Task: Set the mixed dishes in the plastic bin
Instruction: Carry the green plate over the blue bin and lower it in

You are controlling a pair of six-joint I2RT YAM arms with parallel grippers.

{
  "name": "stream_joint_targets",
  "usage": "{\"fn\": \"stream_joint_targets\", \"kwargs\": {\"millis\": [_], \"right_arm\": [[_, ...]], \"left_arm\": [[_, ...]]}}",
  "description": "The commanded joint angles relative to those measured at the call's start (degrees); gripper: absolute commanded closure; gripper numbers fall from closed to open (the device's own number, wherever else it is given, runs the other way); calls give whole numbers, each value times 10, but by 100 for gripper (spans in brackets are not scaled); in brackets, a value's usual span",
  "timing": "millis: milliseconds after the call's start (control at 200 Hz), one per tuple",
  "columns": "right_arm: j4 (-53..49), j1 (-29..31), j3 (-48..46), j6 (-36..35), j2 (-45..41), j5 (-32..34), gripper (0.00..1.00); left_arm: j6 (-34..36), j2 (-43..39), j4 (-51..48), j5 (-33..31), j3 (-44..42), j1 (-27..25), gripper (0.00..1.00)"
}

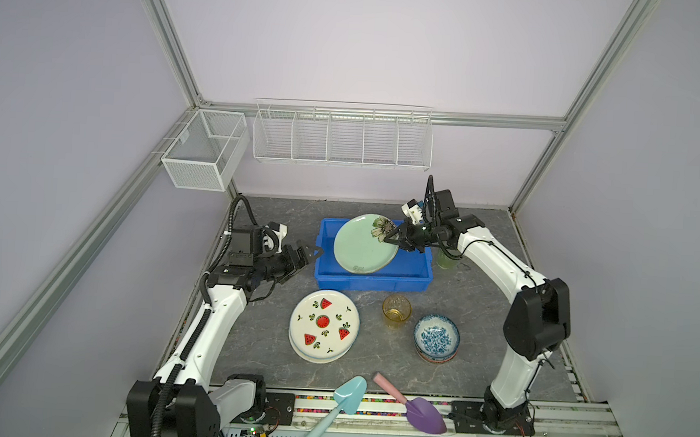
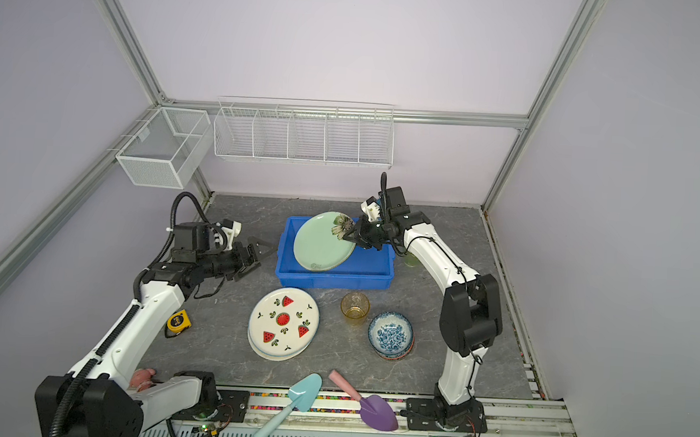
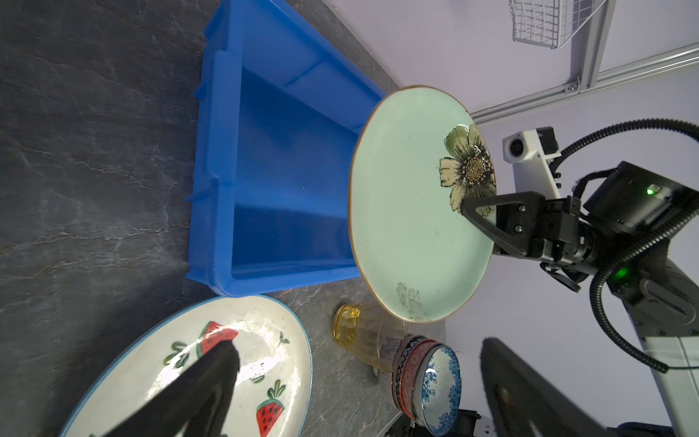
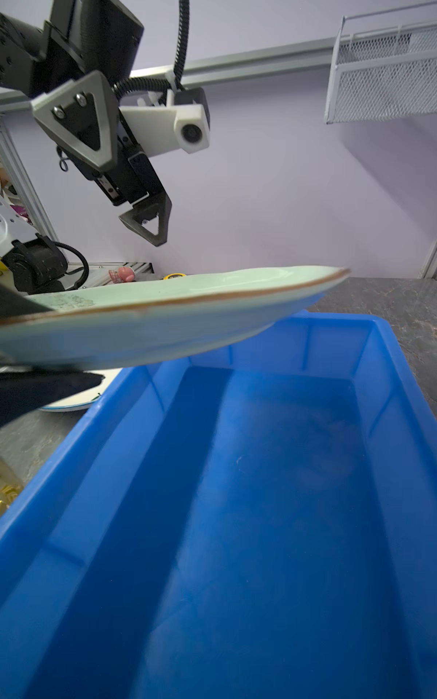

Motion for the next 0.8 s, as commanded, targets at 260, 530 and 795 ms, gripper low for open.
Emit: {"fn": "stream_joint_targets", "kwargs": {"millis": [260,530,795], "right_arm": [[81,-11,60,13,80,-9,93],[83,-13,101,21,141,0,93],[101,-14,101,36,169,0,93]], "left_arm": [[34,-8,-48,-31,18,2,0],[42,-15,-64,-39,18,2,0],[38,-22,-62,-42,8,2,0]]}}
